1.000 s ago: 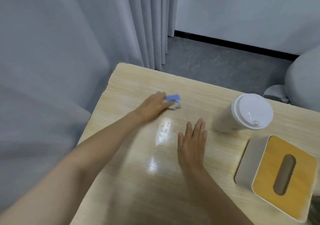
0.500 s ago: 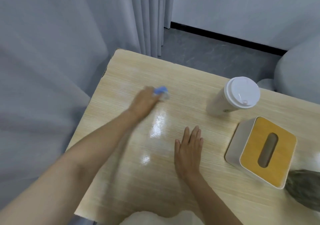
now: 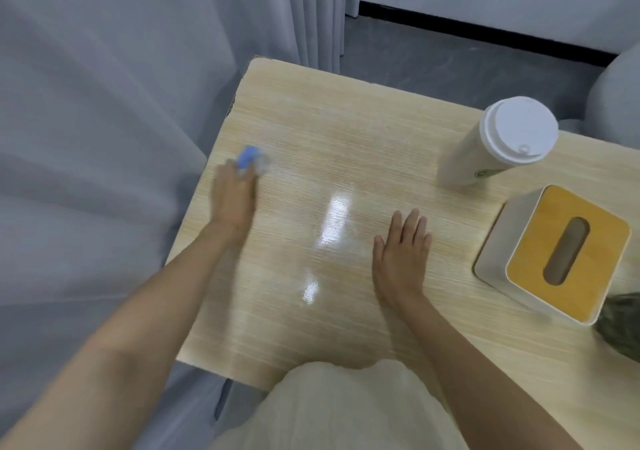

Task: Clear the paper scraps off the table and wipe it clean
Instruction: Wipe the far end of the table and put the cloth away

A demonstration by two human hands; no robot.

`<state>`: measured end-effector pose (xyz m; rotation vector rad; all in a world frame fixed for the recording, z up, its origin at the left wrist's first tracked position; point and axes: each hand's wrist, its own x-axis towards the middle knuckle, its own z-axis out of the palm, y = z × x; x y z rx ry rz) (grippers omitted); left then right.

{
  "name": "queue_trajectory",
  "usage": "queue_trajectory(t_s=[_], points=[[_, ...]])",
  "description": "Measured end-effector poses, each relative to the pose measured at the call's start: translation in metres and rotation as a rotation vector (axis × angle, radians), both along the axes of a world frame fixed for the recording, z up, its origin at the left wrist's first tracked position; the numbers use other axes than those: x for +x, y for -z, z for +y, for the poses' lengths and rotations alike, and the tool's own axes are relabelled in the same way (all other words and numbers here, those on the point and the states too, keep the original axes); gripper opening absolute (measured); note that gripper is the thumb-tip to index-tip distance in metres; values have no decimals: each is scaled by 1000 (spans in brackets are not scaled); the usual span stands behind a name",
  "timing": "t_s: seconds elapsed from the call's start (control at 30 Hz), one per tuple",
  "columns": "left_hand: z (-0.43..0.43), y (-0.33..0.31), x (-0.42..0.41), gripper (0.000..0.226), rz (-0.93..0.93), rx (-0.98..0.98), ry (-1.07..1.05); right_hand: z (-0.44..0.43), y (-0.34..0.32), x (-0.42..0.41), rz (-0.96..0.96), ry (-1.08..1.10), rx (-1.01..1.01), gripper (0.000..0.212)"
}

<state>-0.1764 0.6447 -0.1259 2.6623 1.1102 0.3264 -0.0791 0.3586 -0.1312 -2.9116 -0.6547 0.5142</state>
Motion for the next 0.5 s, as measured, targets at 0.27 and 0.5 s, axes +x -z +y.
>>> queue_trajectory(t_s=[0.27, 0.5], points=[[-138, -3, 9, 39, 66, -7, 537, -1, -7, 0, 65, 23, 69, 60], [-38, -15, -12, 20, -158, -244, -351, -27, -14, -20, 63, -8, 115, 61]])
